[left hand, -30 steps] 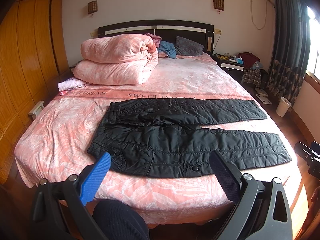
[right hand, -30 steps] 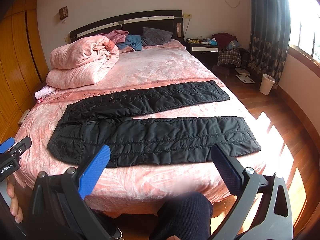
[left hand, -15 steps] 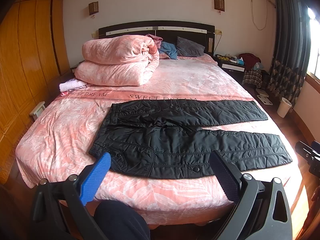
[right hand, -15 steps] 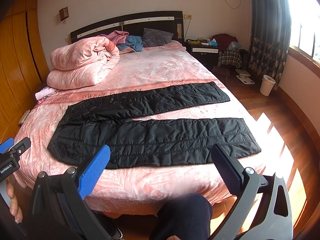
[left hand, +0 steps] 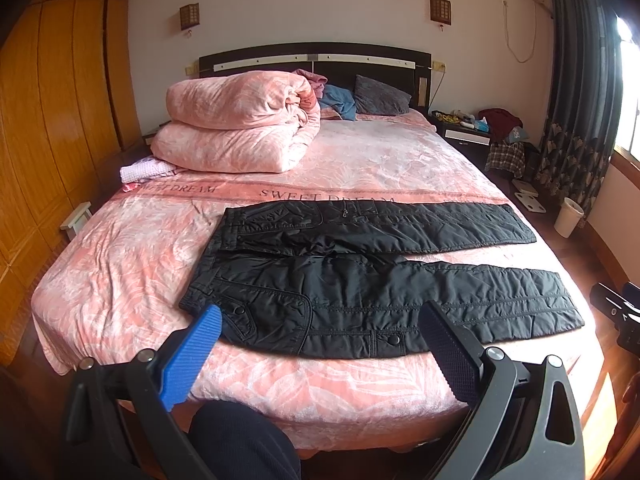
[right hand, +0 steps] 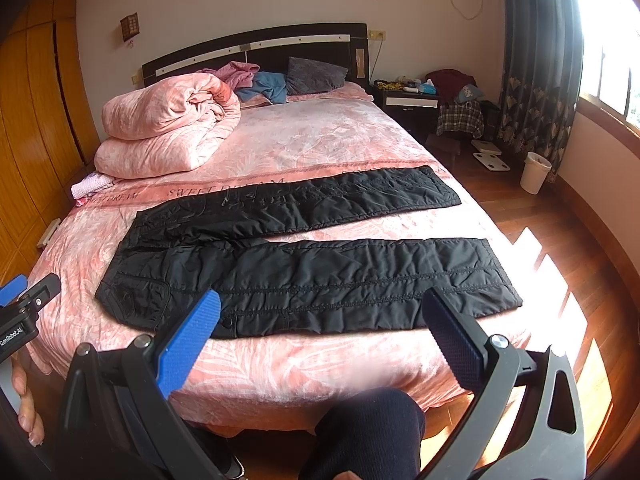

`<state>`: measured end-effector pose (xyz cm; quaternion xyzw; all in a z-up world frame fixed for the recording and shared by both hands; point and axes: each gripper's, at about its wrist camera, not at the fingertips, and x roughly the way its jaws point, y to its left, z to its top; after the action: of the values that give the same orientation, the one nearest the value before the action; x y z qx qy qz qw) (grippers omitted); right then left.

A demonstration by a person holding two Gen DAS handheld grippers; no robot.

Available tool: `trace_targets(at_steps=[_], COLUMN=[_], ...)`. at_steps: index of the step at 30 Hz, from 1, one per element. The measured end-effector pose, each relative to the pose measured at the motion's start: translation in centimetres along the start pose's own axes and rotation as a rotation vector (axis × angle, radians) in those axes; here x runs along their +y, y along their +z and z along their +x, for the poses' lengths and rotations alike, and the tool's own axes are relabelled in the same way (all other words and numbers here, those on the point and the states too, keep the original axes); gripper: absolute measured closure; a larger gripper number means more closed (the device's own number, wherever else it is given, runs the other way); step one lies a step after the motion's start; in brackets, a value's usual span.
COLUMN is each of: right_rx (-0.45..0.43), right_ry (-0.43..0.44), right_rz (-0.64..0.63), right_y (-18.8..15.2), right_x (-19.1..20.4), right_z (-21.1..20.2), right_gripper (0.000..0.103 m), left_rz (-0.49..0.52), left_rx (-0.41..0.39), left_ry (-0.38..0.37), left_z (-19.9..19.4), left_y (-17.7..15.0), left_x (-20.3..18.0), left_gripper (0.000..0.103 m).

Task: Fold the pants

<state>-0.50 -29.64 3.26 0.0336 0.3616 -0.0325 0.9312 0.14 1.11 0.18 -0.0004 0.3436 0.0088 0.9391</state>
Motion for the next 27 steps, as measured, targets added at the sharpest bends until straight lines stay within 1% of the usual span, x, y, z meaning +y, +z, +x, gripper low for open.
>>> trace_targets(at_steps=[27], right_rx=[0.009], right_ry=[-0.003], right_rz=[0.001], right_y=[-0.8], right_x=[-0.2], right_z=[0.7], right_gripper=[0.002], left_rz=[-0.001], left_rx=[-0.001], left_ry=[-0.001], left_z=[0.0], left_y=[-0.1], left_x=[0.0], left_gripper=[0.004])
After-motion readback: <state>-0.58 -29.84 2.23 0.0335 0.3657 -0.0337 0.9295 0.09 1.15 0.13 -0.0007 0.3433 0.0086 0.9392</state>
